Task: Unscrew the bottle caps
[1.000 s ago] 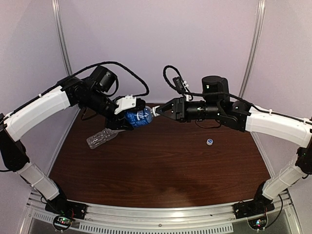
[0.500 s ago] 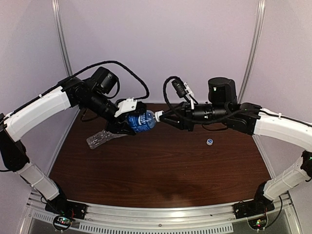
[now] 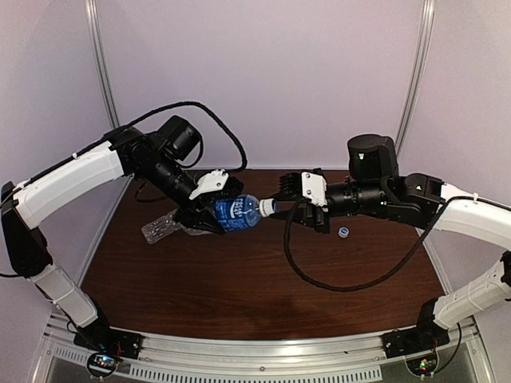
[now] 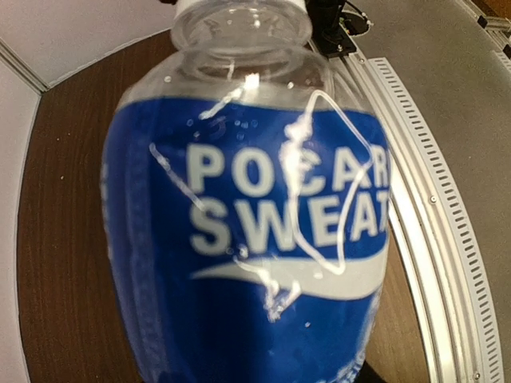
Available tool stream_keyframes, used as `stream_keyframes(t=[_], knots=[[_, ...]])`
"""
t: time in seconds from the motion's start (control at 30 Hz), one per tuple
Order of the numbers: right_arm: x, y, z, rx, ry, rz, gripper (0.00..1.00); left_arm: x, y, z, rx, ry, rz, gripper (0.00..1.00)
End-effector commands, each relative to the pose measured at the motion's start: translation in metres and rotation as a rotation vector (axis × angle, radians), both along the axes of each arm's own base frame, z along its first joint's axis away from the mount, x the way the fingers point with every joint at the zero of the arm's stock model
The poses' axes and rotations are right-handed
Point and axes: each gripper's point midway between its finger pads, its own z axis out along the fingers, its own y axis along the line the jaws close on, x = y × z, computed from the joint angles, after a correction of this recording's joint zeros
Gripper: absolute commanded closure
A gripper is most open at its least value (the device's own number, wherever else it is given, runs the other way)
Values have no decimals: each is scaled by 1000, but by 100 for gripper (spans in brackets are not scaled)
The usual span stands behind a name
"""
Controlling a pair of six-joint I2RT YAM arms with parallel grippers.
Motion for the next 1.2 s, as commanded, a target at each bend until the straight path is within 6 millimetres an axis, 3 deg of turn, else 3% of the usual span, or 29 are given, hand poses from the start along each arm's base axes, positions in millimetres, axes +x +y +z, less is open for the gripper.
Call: stream_keyframes(t=[0.0, 0.17, 0.27, 0.3, 0.33, 0.4, 0.43, 0.57, 0.67, 0.73, 0.9, 1.17], knots=[[1, -25, -16, -109, -125, -29, 100, 0, 18, -1, 53, 18, 15, 53], [-1, -22, -9, -47, -96, -34, 100, 0, 16, 1, 43, 18, 10, 53], [-2, -20, -7, -17, -80, -36, 93, -1, 15, 3, 36, 23, 4, 53], [-1, -19, -5, -5, -73, -41, 86, -2, 15, 2, 35, 25, 2, 53], [0, -18, -2, 10, -60, -53, 71, -1, 15, 2, 36, 27, 3, 53], [6, -18, 5, 44, -29, -93, 18, -1, 16, 1, 40, 25, 7, 53], [9, -18, 9, 63, -8, -115, 3, 0, 16, 1, 42, 22, 9, 53], [27, -23, 30, 205, 161, -262, 0, 7, 15, 6, 37, -12, 42, 54], [39, -21, 38, 303, 390, -309, 0, 24, 13, 12, 27, -71, 111, 56], [52, -17, 38, 356, 604, -352, 1, 37, 11, 19, 14, -113, 166, 57], [76, -4, 21, 432, 1045, -397, 15, 72, 13, 36, -2, -231, 320, 57], [75, 9, 13, 463, 1157, -330, 21, 76, 14, 33, 1, -243, 343, 57]])
